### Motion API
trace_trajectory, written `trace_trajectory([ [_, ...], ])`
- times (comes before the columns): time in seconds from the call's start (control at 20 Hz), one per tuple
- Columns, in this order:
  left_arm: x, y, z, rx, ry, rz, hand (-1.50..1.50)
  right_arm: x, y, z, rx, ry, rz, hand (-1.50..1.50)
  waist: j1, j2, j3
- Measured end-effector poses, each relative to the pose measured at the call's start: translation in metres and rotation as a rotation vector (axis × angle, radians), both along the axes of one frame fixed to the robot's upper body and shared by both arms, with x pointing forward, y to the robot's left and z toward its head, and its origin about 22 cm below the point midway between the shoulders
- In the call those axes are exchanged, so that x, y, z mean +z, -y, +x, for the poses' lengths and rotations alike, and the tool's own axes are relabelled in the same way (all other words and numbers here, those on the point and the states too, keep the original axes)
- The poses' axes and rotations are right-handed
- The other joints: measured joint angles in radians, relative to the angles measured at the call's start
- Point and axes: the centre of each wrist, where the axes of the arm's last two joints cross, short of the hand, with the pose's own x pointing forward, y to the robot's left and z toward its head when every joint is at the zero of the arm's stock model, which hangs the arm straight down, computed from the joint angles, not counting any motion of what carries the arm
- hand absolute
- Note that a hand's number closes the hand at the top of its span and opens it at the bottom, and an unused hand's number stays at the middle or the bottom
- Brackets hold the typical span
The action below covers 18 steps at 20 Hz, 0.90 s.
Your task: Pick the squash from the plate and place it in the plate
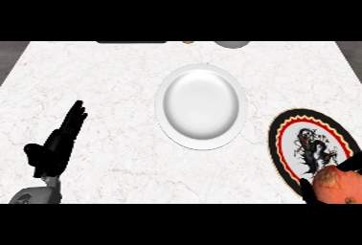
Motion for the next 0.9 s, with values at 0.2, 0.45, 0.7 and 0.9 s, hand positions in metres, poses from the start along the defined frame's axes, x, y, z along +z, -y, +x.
trace_trajectory([
  [0.2,-0.004,0.001,-0.003,-0.007,-0.006,-0.005,0.0,0.018,-0.019,0.018,0.028,0.03,0.016,1.5,0.009,0.001,0.0],
  [0.45,0.0,0.002,0.0,-0.017,-0.009,-0.005,0.0,0.041,-0.05,0.044,0.084,0.044,0.026,1.5,0.015,0.003,0.0],
  [0.7,-0.004,0.009,0.001,-0.016,-0.008,-0.001,0.0,0.037,-0.088,0.081,0.142,0.019,0.063,1.5,0.018,0.003,0.0],
  [0.9,-0.003,0.001,0.003,-0.017,-0.004,-0.002,0.0,0.023,-0.118,0.118,0.174,-0.002,0.081,1.5,0.02,0.005,0.0],
])
